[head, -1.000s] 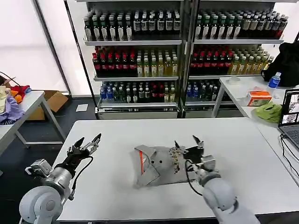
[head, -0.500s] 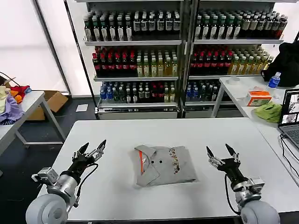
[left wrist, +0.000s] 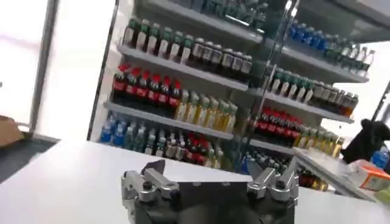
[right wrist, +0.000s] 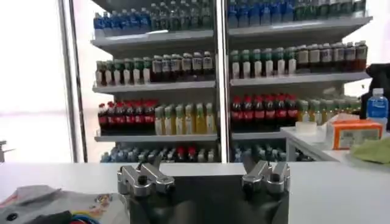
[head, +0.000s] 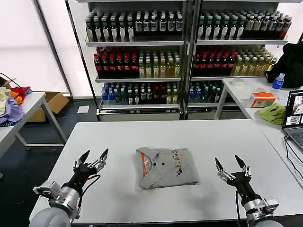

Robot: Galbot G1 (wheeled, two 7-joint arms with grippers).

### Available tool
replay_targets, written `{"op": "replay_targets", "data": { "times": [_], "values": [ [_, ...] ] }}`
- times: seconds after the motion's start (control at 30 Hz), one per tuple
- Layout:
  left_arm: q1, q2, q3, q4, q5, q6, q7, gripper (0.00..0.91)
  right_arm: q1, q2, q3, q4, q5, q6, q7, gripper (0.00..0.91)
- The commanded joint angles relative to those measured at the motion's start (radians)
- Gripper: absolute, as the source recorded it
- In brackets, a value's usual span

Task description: Fold and organize the clothes.

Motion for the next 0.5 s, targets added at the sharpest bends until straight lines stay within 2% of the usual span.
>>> {"op": "replay_targets", "data": {
  "times": [0.03, 0.5],
  "values": [
    [0.087, -0.045, -0.010, -0.027, 0.184, -0.082, 0.127, 0.907, -0.050, 0.026, 0.027, 0.026, 0.002, 0.041, -0.019, 0.907],
    [0.106, -0.040, -0.019, -0.036, 0.182, -0.078, 0.153, 0.907, -0.054, 0.027, 0.041, 0.032, -0.004, 0.046, -0.012, 0.907]
  ]
}}
